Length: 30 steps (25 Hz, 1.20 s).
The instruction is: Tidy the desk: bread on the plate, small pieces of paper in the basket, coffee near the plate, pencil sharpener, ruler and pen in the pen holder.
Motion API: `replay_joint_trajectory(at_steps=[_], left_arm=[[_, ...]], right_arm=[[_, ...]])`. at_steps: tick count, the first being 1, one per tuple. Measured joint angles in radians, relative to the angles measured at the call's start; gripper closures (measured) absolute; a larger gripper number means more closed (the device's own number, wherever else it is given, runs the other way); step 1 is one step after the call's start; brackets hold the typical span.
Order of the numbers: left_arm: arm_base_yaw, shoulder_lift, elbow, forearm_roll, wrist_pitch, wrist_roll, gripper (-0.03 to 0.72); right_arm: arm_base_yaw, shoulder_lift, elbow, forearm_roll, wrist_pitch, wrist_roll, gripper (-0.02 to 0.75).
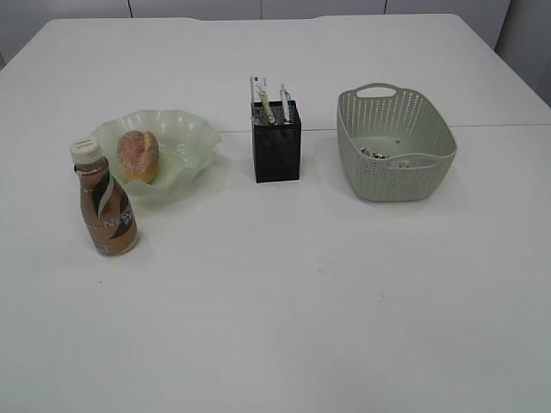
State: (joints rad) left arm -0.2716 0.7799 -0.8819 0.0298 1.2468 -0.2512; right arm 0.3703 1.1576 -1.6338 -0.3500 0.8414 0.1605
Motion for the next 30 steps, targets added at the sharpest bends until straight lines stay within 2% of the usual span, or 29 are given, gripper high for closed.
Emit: replay_joint_trajectory(at_steps=[5, 9, 13, 17, 20, 25, 30], left_arm=[[0.000, -0.173, -0.034, 0.002, -0.059, 0.036, 0.129], [0.000, -0.359, -0.038, -0.053, -0.070, 0.143, 0.129], [0.000, -0.530, -0.040, -0.107, -0.070, 0.251, 0.129], [0.000, -0.687, -0.040, -0.118, -0.045, 0.269, 0.129], [0.000, -0.769, 0.000, -0.118, -0.016, 0.281, 0.129], [0.000, -0.772, 0.114, -0.122, 0.020, 0.321, 0.129], [0.000, -0.772, 0.264, -0.124, -0.067, 0.380, 0.129]], right_arm=[[0.000, -0.231, 0.126, -0.014, 0.034, -0.014, 0.302], [0.000, -0.456, 0.253, 0.021, 0.080, -0.067, 0.302], [0.000, -0.662, 0.326, 0.052, 0.206, -0.113, 0.302], [0.000, -0.818, 0.378, 0.106, 0.345, -0.137, 0.302], [0.000, -0.922, 0.437, 0.174, 0.392, -0.145, 0.303], [-0.005, -1.078, 0.559, 0.261, 0.416, -0.147, 0.303], [-0.017, -1.183, 0.693, 0.310, 0.440, -0.147, 0.303]])
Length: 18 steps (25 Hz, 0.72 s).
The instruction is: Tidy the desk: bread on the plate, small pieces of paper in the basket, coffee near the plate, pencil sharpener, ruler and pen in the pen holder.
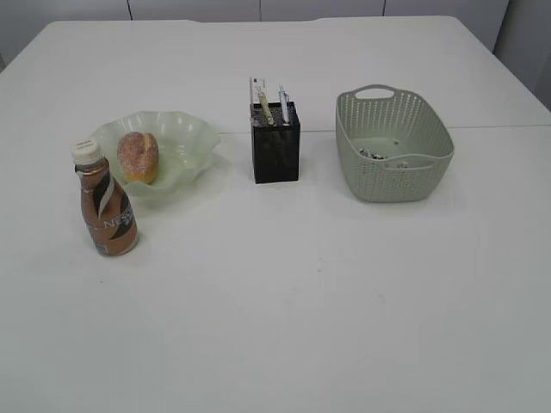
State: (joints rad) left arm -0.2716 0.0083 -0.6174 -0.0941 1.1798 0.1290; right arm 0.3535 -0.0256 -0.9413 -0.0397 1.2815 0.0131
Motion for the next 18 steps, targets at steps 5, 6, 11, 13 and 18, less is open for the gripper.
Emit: replay_joint_trajectory(at_steps=[5, 6, 11, 13, 18], left_arm=[[0.000, 0.000, 0.096, 0.000, -0.031, 0.020, 0.129], [0.000, 0.000, 0.097, 0.000, -0.036, 0.021, 0.129], [0.000, 0.000, 0.100, 0.001, -0.044, 0.022, 0.129], [0.000, 0.000, 0.100, 0.001, -0.044, 0.022, 0.129], [0.000, 0.000, 0.100, 0.002, -0.044, 0.022, 0.129]], right_arm=[[-0.001, -0.001, 0.095, 0.018, 0.002, -0.046, 0.303], [-0.001, -0.001, 0.117, 0.018, 0.002, -0.052, 0.303], [-0.001, -0.001, 0.261, 0.049, -0.053, -0.084, 0.303], [-0.001, -0.001, 0.328, 0.055, -0.099, -0.092, 0.303], [-0.001, -0.001, 0.433, 0.069, -0.132, -0.095, 0.304]])
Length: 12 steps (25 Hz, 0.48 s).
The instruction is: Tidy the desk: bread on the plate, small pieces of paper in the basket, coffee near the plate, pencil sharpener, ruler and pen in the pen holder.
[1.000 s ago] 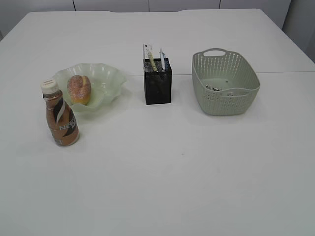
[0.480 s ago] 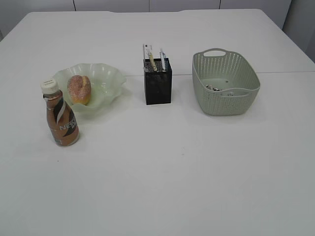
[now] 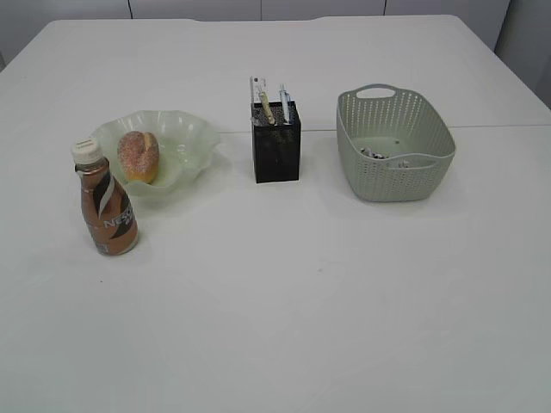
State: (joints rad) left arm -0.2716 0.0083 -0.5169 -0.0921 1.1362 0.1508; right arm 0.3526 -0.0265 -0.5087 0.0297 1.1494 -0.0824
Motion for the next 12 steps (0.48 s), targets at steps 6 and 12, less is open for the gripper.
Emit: replay_joint_trajectory(at_steps=[6, 12], left_arm=[[0.000, 0.000, 0.002, 0.000, -0.001, 0.002, 0.129], [0.014, 0.000, 0.002, 0.000, -0.002, 0.002, 0.129]], right_arm=[[0.000, 0.000, 0.017, 0.002, 0.002, 0.011, 0.304], [0.000, 0.000, 0.017, -0.016, 0.002, 0.029, 0.303]])
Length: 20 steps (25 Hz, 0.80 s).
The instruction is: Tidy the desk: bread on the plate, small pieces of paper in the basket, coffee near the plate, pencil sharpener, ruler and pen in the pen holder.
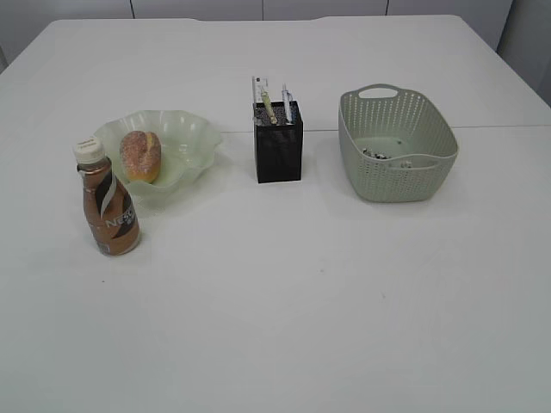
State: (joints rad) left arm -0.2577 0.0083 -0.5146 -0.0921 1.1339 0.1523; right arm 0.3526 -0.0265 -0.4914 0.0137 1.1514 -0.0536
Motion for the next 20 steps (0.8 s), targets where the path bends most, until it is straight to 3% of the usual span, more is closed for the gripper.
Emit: replay_joint_trajectory(at_steps=[5, 8, 11, 20], left_arm=[[0.162, 0.000, 0.000, 0.000, 0.000, 0.000, 0.129], [0.236, 0.000, 0.000, 0.000, -0.001, 0.001, 0.129], [0.240, 0.000, 0.000, 0.000, -0.001, 0.001, 0.129], [0.240, 0.000, 0.000, 0.000, -0.001, 0.001, 0.129]], right_arm=[[-0.038, 0.000, 0.002, -0.003, 0.000, 0.002, 0.304], [-0.173, 0.000, 0.002, -0.005, 0.000, 0.002, 0.304], [-0.292, 0.000, 0.002, -0.005, 0.000, 0.002, 0.304], [-0.305, 0.000, 0.002, -0.006, 0.000, 0.002, 0.304]])
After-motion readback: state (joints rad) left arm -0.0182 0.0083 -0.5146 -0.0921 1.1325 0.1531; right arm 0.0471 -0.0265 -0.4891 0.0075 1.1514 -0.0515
